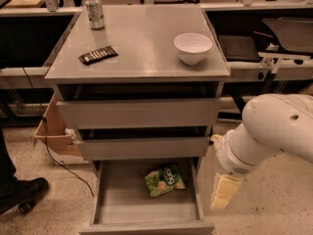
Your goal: Pick green rice chip bag from bottom drawer and place on counter
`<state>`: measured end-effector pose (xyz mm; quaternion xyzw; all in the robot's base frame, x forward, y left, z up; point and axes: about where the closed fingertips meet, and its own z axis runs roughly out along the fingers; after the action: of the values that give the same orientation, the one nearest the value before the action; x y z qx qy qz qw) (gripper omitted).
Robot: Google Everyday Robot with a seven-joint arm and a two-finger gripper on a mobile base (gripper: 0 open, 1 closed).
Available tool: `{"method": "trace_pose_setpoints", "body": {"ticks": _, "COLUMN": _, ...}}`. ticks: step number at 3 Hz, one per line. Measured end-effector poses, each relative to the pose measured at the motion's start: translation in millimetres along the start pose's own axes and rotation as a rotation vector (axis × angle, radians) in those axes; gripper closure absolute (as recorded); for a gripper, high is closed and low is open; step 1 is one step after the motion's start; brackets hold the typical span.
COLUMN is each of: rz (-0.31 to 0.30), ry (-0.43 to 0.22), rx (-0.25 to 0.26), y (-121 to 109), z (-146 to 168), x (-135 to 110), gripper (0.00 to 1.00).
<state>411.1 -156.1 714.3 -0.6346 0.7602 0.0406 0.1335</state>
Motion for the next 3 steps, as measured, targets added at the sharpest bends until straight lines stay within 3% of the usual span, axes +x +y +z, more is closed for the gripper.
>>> {"method": "trace_pose_setpoints", "body": {"ticks": 1, "rz": 0.05, "ry": -0.05, "rx": -0.057, "y": 15, "z": 55, "x": -3, "gripper": 0.0}}
{"method": "trace_pose_setpoints", "body": {"ticks": 2, "rz": 0.077, "ry": -0.108, "rx": -0.067, "y": 22, "z": 116, "x": -12, "gripper": 0.0}}
{"method": "trace_pose_setpoints", "body": {"ticks": 3, "rz": 0.075, "ry": -0.16, "rx": -0.041, "y": 15, "z": 172, "x": -26, "gripper": 0.0}}
